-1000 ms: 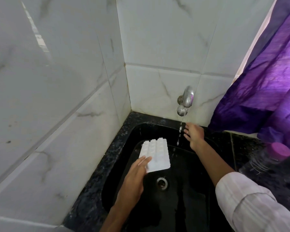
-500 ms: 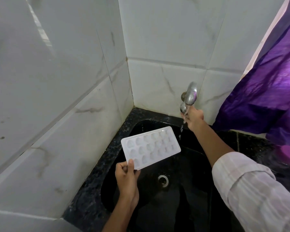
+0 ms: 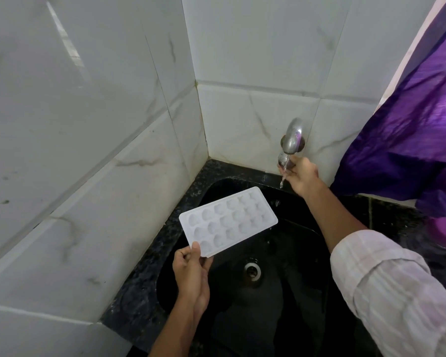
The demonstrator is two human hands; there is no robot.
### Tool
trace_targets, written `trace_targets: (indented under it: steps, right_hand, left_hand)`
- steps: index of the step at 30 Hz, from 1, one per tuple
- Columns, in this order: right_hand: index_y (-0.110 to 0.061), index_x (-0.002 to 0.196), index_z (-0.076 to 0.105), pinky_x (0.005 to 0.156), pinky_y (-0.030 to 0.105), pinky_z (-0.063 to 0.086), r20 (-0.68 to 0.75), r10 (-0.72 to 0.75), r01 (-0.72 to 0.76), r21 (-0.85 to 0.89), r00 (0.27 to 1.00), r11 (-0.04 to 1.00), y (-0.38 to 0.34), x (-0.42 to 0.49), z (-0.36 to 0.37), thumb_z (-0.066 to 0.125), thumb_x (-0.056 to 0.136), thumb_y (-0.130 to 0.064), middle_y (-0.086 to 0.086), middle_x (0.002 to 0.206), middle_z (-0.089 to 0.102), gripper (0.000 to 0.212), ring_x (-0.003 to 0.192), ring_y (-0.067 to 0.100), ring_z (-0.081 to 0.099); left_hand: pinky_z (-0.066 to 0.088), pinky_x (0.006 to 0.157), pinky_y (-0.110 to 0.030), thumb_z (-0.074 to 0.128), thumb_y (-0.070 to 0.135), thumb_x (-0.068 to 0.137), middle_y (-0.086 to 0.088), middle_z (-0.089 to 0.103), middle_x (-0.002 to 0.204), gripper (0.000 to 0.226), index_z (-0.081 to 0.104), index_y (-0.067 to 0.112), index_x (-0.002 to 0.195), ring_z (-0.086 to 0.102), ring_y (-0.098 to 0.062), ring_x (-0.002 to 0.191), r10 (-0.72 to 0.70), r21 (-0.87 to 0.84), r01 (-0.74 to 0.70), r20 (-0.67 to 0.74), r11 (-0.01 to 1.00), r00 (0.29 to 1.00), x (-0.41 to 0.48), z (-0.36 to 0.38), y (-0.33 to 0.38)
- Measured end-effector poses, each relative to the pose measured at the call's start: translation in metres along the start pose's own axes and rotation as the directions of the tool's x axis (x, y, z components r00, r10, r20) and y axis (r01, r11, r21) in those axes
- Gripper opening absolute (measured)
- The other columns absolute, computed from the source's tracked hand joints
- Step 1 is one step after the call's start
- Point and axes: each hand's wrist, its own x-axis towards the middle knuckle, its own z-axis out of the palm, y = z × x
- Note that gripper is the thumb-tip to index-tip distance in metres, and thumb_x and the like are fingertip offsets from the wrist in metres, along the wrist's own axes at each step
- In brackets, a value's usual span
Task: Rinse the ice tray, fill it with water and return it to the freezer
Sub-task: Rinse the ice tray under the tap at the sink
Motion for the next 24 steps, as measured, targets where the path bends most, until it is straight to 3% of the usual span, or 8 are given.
trace_targets:
  steps: [3, 6, 9, 12, 14, 19, 24]
  right_hand:
    - [0.002, 0.118, 0.060, 0.088, 0.034, 0.057, 0.062, -0.031, 0.035, -0.050, 0.998, 0.998, 0.015, -0.013, -0.014, 0.052, 0.104, -0.025, 0.017, 0.120, 0.066, 0.031, 0.103, 0.025, 0.067]
    - [-0.002, 0.137, 0.052, 0.095, 0.033, 0.052, 0.070, -0.013, 0.042, -0.439, 0.997, 0.897, 0.040, -0.046, -0.040, 0.043, 0.105, -0.041, 0.011, 0.129, 0.062, 0.051, 0.111, 0.023, 0.064]
    - [-0.010, 0.131, 0.062, 0.096, 0.036, 0.051, 0.069, -0.046, 0.079, -0.639, 0.997, 0.765, 0.069, -0.080, -0.072, 0.044, 0.104, -0.046, 0.004, 0.125, 0.067, 0.048, 0.114, 0.021, 0.064]
    - [-0.020, 0.099, 0.075, 0.090, 0.041, 0.058, 0.111, -0.086, 0.138, -0.669, 0.990, 0.730, 0.088, -0.112, -0.097, 0.046, 0.103, -0.045, -0.001, 0.096, 0.077, 0.039, 0.093, 0.018, 0.073]
    - [-0.021, 0.093, 0.075, 0.084, 0.040, 0.058, 0.113, -0.114, 0.160, -0.683, 0.987, 0.713, 0.095, -0.127, -0.109, 0.046, 0.104, -0.042, -0.002, 0.089, 0.077, 0.038, 0.087, 0.016, 0.074]
    - [-0.024, 0.111, 0.071, 0.075, 0.020, 0.052, 0.121, -0.200, 0.227, -0.693, 0.972, 0.684, 0.104, -0.143, -0.131, 0.048, 0.105, -0.028, -0.009, 0.100, 0.074, 0.024, 0.096, 0.008, 0.070]
    - [-0.024, 0.118, 0.061, 0.081, 0.026, 0.056, 0.083, -0.302, 0.274, -0.689, 0.950, 0.671, 0.109, -0.154, -0.140, 0.056, 0.101, -0.023, -0.008, 0.103, 0.074, 0.018, 0.094, 0.005, 0.071]
  left_hand:
    - [0.055, 0.078, -0.034, 0.050, 0.011, 0.103, -0.016, 0.066, 0.115, 0.012, 0.048, 0.008, 0.092, 0.066, -0.028, 0.107, -0.011, -0.015, 0.011, 0.002, 1.000, 1.000, 0.001, 0.000, 0.000]
    - [0.055, 0.078, -0.034, 0.049, 0.010, 0.104, -0.016, 0.066, 0.114, 0.008, 0.049, 0.007, 0.096, 0.067, -0.026, 0.102, -0.019, 0.007, 0.019, 0.013, 1.000, 1.000, 0.002, -0.001, 0.000]
    - [0.055, 0.081, -0.036, 0.047, 0.009, 0.104, -0.014, 0.066, 0.114, 0.004, 0.050, 0.006, 0.106, 0.067, -0.023, 0.098, -0.025, 0.065, 0.023, 0.042, 0.998, 0.999, 0.005, -0.005, -0.002]
    - [0.055, 0.081, -0.037, 0.046, 0.010, 0.105, -0.011, 0.067, 0.114, 0.016, 0.050, 0.008, 0.121, 0.068, -0.023, 0.099, -0.026, 0.159, 0.012, 0.085, 0.987, 0.996, 0.003, -0.011, -0.006]
    - [0.056, 0.077, -0.033, 0.045, 0.010, 0.106, -0.008, 0.067, 0.114, 0.021, 0.050, 0.011, 0.126, 0.068, -0.021, 0.100, -0.014, 0.239, -0.015, 0.119, 0.971, 0.993, 0.001, -0.016, -0.011]
    - [0.058, 0.075, -0.031, 0.048, 0.009, 0.104, -0.003, 0.070, 0.110, 0.024, 0.058, 0.011, 0.126, 0.069, -0.018, 0.100, 0.019, 0.428, -0.086, 0.157, 0.900, 0.987, 0.007, -0.028, -0.019]
    - [0.059, 0.087, -0.043, 0.059, 0.020, 0.099, 0.008, 0.074, 0.098, 0.015, 0.071, 0.024, 0.107, 0.072, -0.013, 0.092, 0.145, 0.642, -0.284, 0.261, 0.713, 0.954, 0.026, -0.037, -0.022]
